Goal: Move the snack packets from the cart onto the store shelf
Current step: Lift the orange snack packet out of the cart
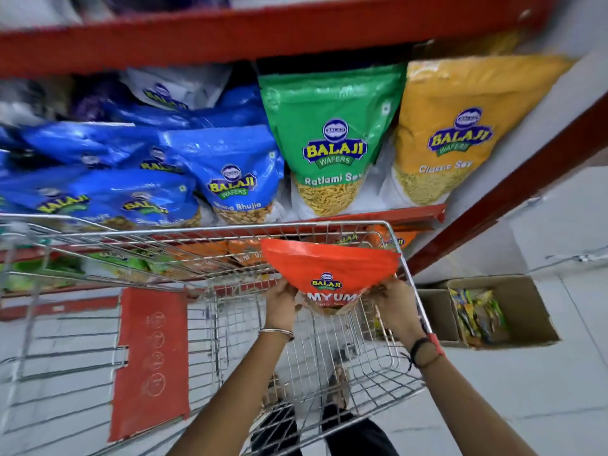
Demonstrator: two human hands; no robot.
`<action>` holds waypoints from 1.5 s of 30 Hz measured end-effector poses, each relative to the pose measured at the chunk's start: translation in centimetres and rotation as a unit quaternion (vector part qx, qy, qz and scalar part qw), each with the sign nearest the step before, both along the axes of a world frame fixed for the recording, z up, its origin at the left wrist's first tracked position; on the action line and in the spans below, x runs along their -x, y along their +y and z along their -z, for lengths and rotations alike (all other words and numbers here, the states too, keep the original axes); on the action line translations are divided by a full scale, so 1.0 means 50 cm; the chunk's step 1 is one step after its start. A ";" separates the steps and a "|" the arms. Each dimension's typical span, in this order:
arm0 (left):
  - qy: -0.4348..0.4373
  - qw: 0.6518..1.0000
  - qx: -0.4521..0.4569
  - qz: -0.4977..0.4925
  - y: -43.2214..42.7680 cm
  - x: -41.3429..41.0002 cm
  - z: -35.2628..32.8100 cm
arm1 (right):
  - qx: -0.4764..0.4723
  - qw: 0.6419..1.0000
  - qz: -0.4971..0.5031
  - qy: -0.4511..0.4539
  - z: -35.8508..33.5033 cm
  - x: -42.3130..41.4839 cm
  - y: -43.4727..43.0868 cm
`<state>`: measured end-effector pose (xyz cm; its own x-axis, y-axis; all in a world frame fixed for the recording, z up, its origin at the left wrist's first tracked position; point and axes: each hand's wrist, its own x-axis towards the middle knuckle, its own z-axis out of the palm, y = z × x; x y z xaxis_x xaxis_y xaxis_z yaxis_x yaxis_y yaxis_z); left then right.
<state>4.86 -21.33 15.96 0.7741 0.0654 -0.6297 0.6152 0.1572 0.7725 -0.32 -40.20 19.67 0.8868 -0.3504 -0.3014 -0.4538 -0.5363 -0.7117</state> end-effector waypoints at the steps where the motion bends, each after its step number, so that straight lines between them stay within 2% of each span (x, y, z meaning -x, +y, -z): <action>1: -0.016 1.000 0.006 -0.005 0.004 0.000 -0.021 | -0.006 1.000 -0.006 -0.014 -0.023 -0.001 0.000; 6: -0.087 0.995 0.051 -0.017 0.019 -0.003 -0.157 | 0.025 0.993 -0.017 -0.110 -0.172 -0.008 0.009; 8: -0.103 0.992 0.074 -0.028 0.013 -0.015 -0.219 | 0.005 0.988 -0.014 -0.153 -0.238 -0.017 0.006; 12: -0.190 0.975 0.111 -0.001 0.002 -0.032 -0.376 | -0.035 0.972 -0.003 -0.230 -0.354 -0.048 -0.016; 17: -0.278 0.949 0.138 0.054 -0.004 -0.069 -0.569 | -0.125 0.933 -0.005 -0.336 -0.499 -0.112 -0.047; 23: -0.376 0.917 0.106 0.075 -0.049 -0.170 -0.754 | -0.217 0.864 0.031 -0.454 -0.676 -0.217 -0.071; 29: -0.422 0.902 0.089 0.021 -0.111 -0.330 -0.815 | -0.230 0.838 0.079 -0.488 -0.749 -0.354 -0.091; 36: -0.391 0.919 0.030 0.038 -0.146 -0.453 -0.799 | -0.203 0.858 0.157 -0.445 -0.720 -0.497 -0.102; 40: -0.386 0.922 0.010 0.022 -0.159 -0.479 -0.804 | -0.176 0.885 0.145 -0.406 -0.695 -0.561 -0.118; 44: -0.390 0.920 -0.037 0.008 -0.160 -0.510 -0.793 | -0.205 0.888 0.128 -0.391 -0.706 -0.570 -0.100; 45: -0.397 0.916 -0.060 0.012 -0.160 -0.511 -0.788 | -0.188 0.890 0.124 -0.396 -0.705 -0.568 -0.098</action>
<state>30.43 -29.33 55.35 0.9868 0.0749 0.1436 -0.1466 0.0358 0.9885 28.09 -45.12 54.90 0.7829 -0.5707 0.2476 0.1994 -0.1468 -0.9689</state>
